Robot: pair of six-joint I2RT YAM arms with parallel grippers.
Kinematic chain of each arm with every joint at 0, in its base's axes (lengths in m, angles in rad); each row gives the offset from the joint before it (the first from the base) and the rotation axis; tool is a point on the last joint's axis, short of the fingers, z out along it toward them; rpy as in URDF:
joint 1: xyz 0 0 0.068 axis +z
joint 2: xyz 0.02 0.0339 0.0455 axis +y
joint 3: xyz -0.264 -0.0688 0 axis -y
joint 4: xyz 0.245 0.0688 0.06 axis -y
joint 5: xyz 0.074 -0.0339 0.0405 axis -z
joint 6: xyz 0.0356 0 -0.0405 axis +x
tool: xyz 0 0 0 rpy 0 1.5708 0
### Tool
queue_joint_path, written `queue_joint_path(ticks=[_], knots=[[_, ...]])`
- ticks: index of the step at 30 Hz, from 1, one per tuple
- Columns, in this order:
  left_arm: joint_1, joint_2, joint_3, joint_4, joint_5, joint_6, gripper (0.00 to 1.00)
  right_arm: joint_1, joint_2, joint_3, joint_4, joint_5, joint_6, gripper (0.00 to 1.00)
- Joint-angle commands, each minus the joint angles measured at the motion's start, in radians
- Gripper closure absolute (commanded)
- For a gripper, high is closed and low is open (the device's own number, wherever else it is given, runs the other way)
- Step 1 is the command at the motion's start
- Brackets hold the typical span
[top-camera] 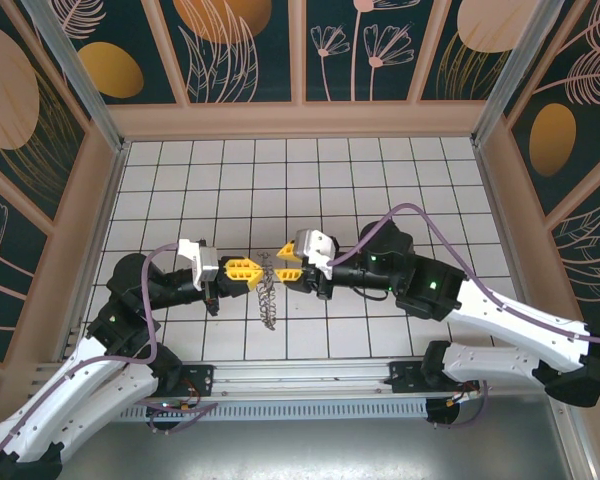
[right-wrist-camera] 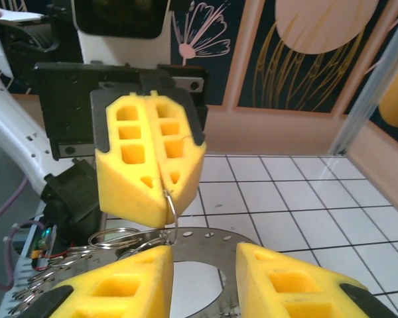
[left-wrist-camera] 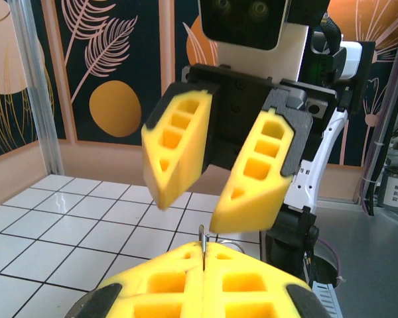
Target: Put the keys on the keyring
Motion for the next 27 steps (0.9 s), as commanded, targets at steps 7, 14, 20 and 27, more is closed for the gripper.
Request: queue_joint_path(ticks=[7, 14, 20, 27], knots=[[-0.001, 0.007, 0.015, 0.069, 0.026, 0.007, 1.0, -0.018, 0.002, 0.01, 0.075, -0.083, 0.046, 0.7], [0.0, 0.007, 0.018, 0.072, 0.027, 0.006, 1.0, -0.024, 0.02, 0.005, 0.081, -0.085, 0.058, 0.71], [-0.001, 0.01, 0.017, 0.072, 0.029, 0.006, 1.0, -0.027, 0.037, 0.011, 0.072, -0.094, 0.062, 0.71], [0.0, 0.012, 0.018, 0.076, 0.029, 0.005, 1.0, -0.033, 0.057, 0.012, 0.065, -0.095, 0.063, 0.73]])
